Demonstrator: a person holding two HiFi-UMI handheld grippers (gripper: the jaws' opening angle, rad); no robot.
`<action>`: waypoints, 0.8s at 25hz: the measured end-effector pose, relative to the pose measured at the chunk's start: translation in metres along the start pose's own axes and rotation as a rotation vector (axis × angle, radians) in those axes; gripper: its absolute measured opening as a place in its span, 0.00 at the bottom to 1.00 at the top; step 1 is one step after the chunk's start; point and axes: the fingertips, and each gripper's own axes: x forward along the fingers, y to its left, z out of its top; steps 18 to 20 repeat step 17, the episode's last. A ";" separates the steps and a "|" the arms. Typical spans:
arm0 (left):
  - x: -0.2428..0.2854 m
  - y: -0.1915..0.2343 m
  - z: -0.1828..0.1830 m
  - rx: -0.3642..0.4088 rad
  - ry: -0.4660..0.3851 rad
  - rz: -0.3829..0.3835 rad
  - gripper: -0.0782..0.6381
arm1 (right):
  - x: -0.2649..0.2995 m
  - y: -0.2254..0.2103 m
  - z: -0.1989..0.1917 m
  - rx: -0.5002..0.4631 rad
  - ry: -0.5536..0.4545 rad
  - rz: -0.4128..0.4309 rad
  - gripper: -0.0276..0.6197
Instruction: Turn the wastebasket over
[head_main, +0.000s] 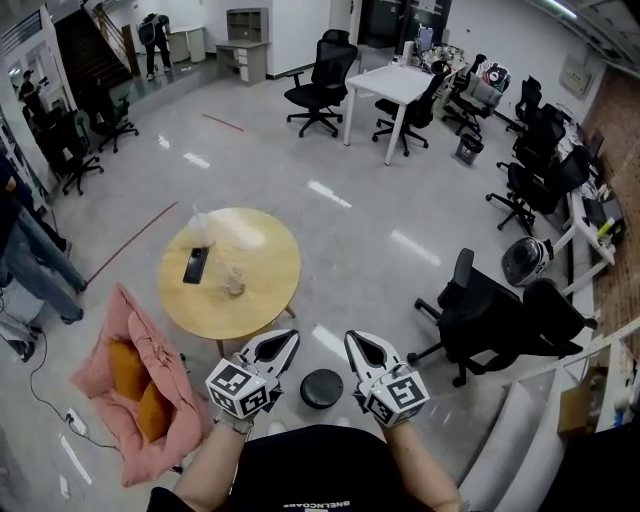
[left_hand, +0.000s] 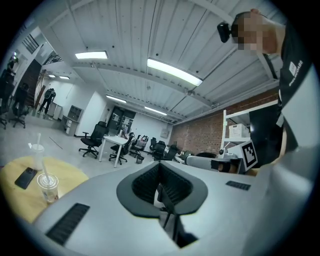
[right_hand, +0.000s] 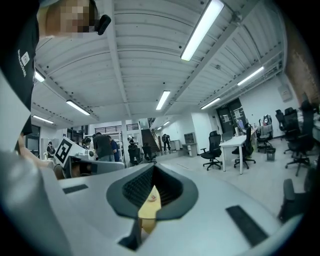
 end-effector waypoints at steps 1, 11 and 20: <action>-0.001 0.002 0.002 0.000 -0.002 0.002 0.13 | 0.002 0.000 0.001 0.000 -0.002 0.000 0.06; -0.006 0.013 0.010 -0.003 -0.009 0.010 0.13 | 0.018 0.001 0.005 0.003 -0.011 0.014 0.06; -0.015 0.019 0.018 -0.006 -0.019 0.012 0.13 | 0.026 0.007 0.011 0.004 -0.016 0.019 0.06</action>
